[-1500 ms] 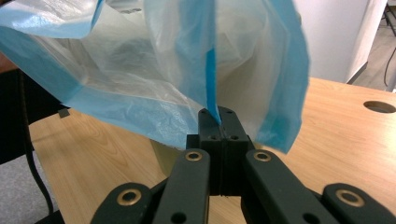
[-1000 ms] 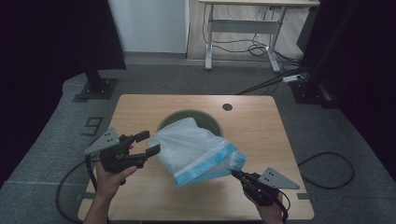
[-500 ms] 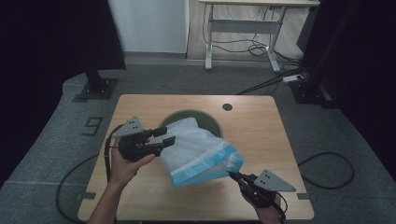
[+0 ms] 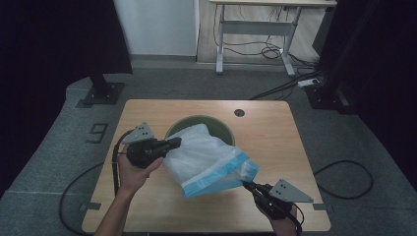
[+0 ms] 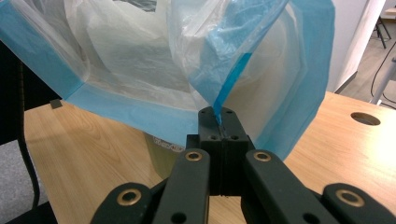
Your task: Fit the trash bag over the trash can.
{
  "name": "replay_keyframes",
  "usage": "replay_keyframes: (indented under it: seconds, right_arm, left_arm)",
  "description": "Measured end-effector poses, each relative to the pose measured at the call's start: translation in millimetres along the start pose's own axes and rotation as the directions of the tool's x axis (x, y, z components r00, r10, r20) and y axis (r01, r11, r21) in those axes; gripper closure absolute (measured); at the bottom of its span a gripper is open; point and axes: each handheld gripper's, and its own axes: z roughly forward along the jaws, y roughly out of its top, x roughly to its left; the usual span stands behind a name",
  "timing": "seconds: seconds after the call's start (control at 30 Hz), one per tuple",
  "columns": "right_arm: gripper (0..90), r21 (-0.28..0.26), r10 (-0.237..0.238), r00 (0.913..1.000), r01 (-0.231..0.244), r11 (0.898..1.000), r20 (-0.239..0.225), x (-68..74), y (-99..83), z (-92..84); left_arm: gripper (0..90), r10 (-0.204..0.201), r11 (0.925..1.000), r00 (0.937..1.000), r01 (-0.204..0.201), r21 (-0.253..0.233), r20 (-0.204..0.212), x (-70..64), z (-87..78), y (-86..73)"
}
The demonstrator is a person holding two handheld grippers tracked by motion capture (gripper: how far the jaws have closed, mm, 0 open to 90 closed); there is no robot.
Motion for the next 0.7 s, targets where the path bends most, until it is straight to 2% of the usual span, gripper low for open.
replay_keyframes:
  seconds: [0.07, 0.13, 0.17, 0.27, 0.33, 0.4, 0.47, 0.57, 0.63, 0.7]
  right_arm:
    - [88.9, 0.001, 0.0, 1.0, 0.0, 1.0, 0.0, 0.1, -0.9, -0.9]
    - [88.9, 0.0, -0.001, 1.0, 0.001, 1.0, -0.001, 0.2, -1.2, -1.3]
    - [89.0, 0.001, 0.0, 1.0, 0.0, 1.0, -0.002, 0.3, -1.1, -1.2]
    - [89.0, 0.001, -0.001, 1.0, 0.001, 1.0, -0.005, 0.6, -0.8, 0.0]
    - [88.9, 0.002, -0.002, 1.0, 0.002, 1.0, -0.007, 1.4, -0.6, 0.9]
    - [89.0, 0.003, -0.003, 1.0, 0.003, 1.0, -0.009, 2.2, -0.7, 1.4]
    - [88.9, 0.003, -0.005, 0.9999, 0.005, 1.0, -0.01, 2.6, -0.8, 1.6]
    - [89.0, 0.002, -0.005, 0.9999, 0.005, 1.0, -0.01, 2.6, -0.5, 1.2]
    - [88.9, 0.002, -0.001, 1.0, 0.001, 1.0, -0.009, 2.4, -0.4, 0.8]
    - [88.9, 0.002, 0.0, 1.0, 0.0, 1.0, -0.008, 2.3, -0.6, 0.8]
  left_arm:
    - [90.0, -0.008, 1.0, 0.9999, 0.008, -0.005, 0.009, 1.6, -2.0, -0.1]
    - [90.0, 0.004, 1.0, 0.9999, -0.004, -0.003, 0.014, 1.4, -2.5, 0.2]
    - [89.1, 0.005, 1.0, 0.9995, -0.005, 0.004, 0.031, 1.2, -1.5, 0.8]
    - [70.9, 0.016, 0.9997, 0.9989, -0.016, 0.02, 0.045, -1.1, 3.1, 2.6]
    - [62.8, 0.011, 0.9994, 0.9976, -0.013, 0.031, 0.068, -1.5, 6.5, 3.9]
    - [53.7, 0.012, 0.9985, 0.9972, -0.016, 0.053, 0.073, -1.7, 10.9, 4.7]
    - [49.2, 0.018, 0.9968, 0.9969, -0.024, 0.077, 0.077, -1.1, 15.5, 4.4]
    - [50.0, 0.002, 0.9933, 0.9955, -0.013, 0.115, 0.095, 0.8, 22.7, 3.0]
    - [59.3, -0.006, 0.9907, 0.9957, -0.007, 0.136, 0.093, 0.5, 26.4, 1.6]
    - [72.3, -0.008, 0.9875, 0.9937, -0.01, 0.157, 0.112, 0.1, 30.1, 0.2]
